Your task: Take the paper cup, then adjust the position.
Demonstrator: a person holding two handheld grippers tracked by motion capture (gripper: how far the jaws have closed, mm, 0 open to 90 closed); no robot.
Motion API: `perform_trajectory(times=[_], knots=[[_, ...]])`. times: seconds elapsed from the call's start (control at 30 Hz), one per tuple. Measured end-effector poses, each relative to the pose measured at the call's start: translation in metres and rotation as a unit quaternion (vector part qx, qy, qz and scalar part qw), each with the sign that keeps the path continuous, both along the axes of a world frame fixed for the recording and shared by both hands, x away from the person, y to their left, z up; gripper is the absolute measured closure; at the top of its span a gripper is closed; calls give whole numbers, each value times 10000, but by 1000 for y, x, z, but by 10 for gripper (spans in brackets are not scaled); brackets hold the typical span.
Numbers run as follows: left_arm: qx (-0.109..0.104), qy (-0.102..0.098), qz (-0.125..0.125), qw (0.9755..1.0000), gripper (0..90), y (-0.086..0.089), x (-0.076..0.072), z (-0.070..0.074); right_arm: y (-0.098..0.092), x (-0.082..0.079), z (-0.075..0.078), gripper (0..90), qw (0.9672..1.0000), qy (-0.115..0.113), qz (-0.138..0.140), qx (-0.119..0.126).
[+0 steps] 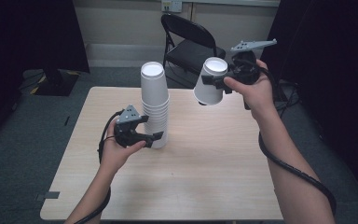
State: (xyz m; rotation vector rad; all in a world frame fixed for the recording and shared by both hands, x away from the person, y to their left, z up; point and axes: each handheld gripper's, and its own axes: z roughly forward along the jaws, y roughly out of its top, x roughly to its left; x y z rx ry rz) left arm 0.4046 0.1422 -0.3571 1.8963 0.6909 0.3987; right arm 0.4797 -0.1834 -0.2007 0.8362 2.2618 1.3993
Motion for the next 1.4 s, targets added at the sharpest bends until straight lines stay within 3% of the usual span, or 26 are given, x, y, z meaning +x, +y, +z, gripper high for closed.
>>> perform_trajectory(times=[0.3, 0.43, 0.8, 1.0, 1.07, 1.17, 1.27, 1.4], knots=[[-327, 7, -338, 9989, 172, -38, -7, -8, 4, -11, -38, 219, 9997, 89, 152, -173], [-400, 70, -432, 9982, 173, -52, -6, -12, 6, -14, -56, 220, 9995, 157, 233, -128], [-880, 190, -541, 9945, 205, -81, 1, -21, 20, -24, -80, 219, 9988, 209, 450, -41], [-986, 446, -471, 9930, 219, -85, 4, -32, 24, -27, -87, 220, 9988, 186, 447, -44], [-1048, 570, -458, 9918, 218, -83, 4, -37, 23, -26, -87, 220, 9986, 227, 471, 75], [-1060, 624, -493, 9912, 210, -82, 5, -42, 21, -25, -87, 220, 9987, 221, 445, 99], [-1099, 511, -555, 9911, 226, -84, 7, -40, 23, -25, -89, 220, 9982, 272, 520, 146], [-1183, 610, -610, 9892, 242, -84, 10, -41, 29, -27, -94, 219, 9974, 321, 618, 183]])
